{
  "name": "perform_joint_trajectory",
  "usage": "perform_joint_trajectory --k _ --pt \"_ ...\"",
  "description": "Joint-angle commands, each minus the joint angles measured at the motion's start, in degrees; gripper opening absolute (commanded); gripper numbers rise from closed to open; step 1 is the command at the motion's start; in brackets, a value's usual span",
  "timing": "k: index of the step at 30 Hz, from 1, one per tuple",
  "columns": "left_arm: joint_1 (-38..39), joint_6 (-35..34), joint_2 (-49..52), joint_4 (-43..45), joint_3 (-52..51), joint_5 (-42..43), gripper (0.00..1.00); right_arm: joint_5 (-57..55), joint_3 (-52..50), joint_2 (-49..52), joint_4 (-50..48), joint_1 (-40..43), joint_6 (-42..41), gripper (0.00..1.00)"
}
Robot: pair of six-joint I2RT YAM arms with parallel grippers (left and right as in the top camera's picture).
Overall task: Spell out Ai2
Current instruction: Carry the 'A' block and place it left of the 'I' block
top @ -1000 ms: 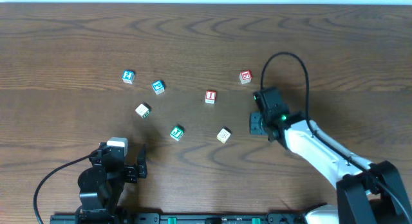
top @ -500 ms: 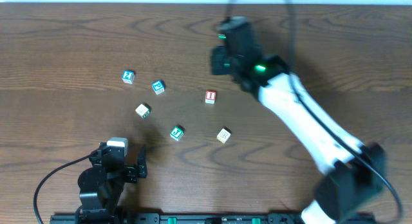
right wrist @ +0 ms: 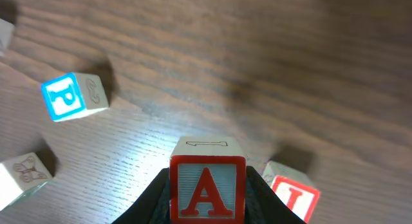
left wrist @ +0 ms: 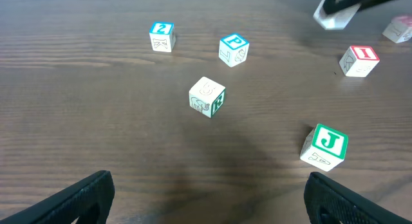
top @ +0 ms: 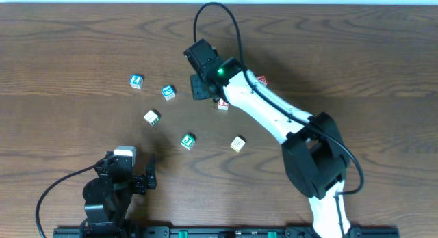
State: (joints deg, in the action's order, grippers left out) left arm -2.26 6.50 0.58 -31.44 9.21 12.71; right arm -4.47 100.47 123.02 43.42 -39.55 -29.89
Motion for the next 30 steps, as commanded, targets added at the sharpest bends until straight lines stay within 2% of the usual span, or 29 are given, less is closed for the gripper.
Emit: perform_joint_trajectory --k 1,15,30 --pt "-0.4 1.2 -0.3 0.2 -0.7 0.0 0.95 -0.3 1.4 0.5 0.2 -1.0 -3.7 0.06" --pt "-0.4 1.2 -0.3 0.2 -0.7 0.0 0.95 -7.8 1.4 4.4 2.5 -3.3 -9.2 0.06" --pt "-0.4 1.2 -0.3 0.2 -0.7 0.0 0.95 -8.4 1.4 6.5 3.0 -3.3 -12.6 0.08"
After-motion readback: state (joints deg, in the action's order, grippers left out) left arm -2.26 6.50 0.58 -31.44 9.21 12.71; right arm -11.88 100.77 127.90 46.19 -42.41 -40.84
